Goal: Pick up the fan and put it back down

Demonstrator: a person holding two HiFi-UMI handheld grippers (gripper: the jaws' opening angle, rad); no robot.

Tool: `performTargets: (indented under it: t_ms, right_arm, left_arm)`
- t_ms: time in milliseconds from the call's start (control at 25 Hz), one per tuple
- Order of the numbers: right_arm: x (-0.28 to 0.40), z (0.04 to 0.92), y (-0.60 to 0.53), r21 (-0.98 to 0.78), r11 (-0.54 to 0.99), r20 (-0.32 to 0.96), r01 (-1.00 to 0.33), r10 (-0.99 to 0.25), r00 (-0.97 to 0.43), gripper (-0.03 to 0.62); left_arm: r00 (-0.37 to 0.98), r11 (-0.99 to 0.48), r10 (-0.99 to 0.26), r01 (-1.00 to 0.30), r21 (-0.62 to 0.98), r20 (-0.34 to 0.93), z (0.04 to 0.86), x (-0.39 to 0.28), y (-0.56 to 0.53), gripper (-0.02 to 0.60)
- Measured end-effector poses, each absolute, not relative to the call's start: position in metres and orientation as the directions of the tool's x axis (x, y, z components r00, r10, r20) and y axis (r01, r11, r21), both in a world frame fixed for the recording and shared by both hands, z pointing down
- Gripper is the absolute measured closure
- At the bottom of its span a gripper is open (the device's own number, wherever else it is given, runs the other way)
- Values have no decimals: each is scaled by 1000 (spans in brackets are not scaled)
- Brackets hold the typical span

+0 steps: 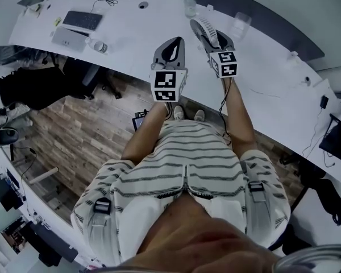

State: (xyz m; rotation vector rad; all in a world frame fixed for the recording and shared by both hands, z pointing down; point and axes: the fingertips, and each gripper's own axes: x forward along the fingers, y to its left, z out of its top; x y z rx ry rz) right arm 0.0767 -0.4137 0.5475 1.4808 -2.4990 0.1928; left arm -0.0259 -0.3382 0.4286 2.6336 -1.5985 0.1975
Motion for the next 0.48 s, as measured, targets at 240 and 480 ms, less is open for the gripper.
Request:
performTargets:
  t_ms: [240, 480]
  right_arm:
    - [68, 566, -424, 33, 551, 282, -834, -806, -521, 367]
    - [57, 601, -434, 26, 634, 370, -773, -724, -582, 367]
  left_arm:
    - [445, -453, -884, -891, -23, 142, 433, -34, -341, 572]
    - [443, -451, -884, -892, -22, 152, 434, -36, -341, 573]
